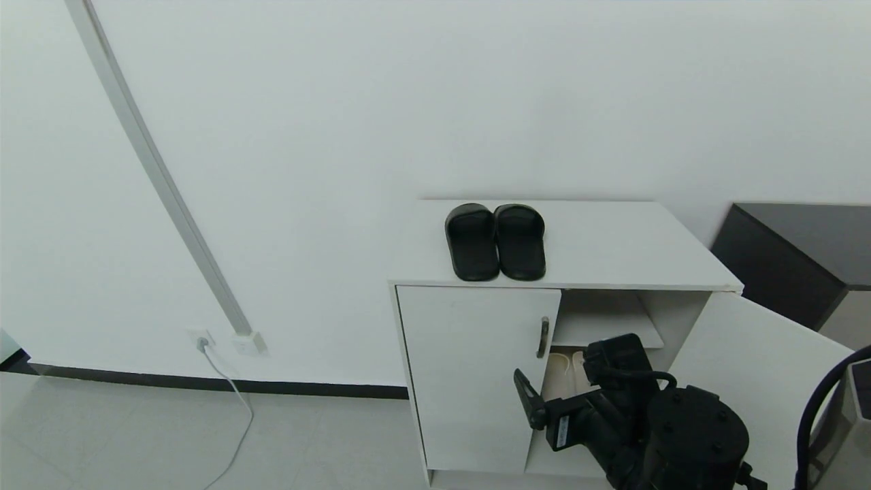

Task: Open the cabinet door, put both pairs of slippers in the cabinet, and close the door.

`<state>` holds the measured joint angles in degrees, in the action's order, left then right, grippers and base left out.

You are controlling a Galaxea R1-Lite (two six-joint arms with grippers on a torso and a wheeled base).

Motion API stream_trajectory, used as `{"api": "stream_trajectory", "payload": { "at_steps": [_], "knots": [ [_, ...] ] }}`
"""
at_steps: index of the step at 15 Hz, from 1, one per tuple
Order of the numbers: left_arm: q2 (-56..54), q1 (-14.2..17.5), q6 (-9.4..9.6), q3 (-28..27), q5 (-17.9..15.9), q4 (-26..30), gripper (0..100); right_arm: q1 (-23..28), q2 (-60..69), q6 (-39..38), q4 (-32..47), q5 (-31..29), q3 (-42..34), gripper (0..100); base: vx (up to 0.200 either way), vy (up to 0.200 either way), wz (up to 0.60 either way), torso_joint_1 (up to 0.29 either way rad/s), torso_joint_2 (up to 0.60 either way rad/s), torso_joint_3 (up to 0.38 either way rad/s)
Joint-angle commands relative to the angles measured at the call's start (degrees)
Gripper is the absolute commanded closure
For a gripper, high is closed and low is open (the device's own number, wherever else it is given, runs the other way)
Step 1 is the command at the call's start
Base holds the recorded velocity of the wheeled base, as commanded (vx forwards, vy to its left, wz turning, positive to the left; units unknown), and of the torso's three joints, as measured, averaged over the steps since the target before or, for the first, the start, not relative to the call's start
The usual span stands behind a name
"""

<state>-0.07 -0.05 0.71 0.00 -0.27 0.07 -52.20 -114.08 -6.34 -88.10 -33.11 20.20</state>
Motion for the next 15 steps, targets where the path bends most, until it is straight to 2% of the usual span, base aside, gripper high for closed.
{"api": "stream_trajectory", "payload": {
  "at_steps": [1, 3, 5, 7, 8, 11, 13, 15],
  "knots": [
    [0.1, 0.0, 0.0, 0.0, 0.0, 0.0, 100, -0.1, -0.3, 0.0, -0.9, 0.3, -0.3, 0, 0.0, 0.0, 0.0, 0.271, -0.6, -0.33],
    [0.1, 0.0, 0.0, 0.0, 0.0, 0.0, 100, 0.2, -0.9, 1.4, -1.9, 1.8, -1.0, 0, 0.0, 0.0, 0.0, 0.249, -0.56, -0.305],
    [0.1, 0.0, 0.08, 0.0, 0.0, 0.0, 100, 0.6, -0.7, 2.9, -0.8, 1.8, 2.9, 0, 0.0, 0.0, 0.0, 0.202, -0.42, -0.234],
    [0.1, 0.0, 0.17, 0.0, 0.0, 0.0, 100, 0.6, 0.3, 2.4, 9.3, 1.6, 9.3, 0, 0.0, 0.0, 0.0, 0.183, -0.38, -0.208],
    [0.1, 0.0, 0.26, 0.0, 0.0, 0.0, 100, 0.6, 2.1, 0.8, 20.3, 1.2, 15.4, 0, 0.0, 0.0, 0.0, 0.071, -0.17, -0.085],
    [0.1, 0.0, 0.08, 0.0, 0.0, 0.0, 100, 0.6, 2.1, -6.5, 40.8, -6.4, 30.6, 0, 0.0, 0.0, 0.0, 0.012, -0.02, -0.007],
    [0.1, 0.0, 0.17, 0.0, 0.0, 0.0, 100, 0.6, 1.1, -11.5, 48.4, -9.6, 35.1, 0, 0.0, 0.0, 0.0, 0.0, 0.0, 0.0],
    [0.1, 0.0, 0.08, 0.0, 0.0, 0.0, 100, 0.6, 0.7, -11.9, 48.6, -9.7, 35.6, 0, 0.0, 0.0, 0.0, 0.0, 0.0, 0.0]
  ]
}}
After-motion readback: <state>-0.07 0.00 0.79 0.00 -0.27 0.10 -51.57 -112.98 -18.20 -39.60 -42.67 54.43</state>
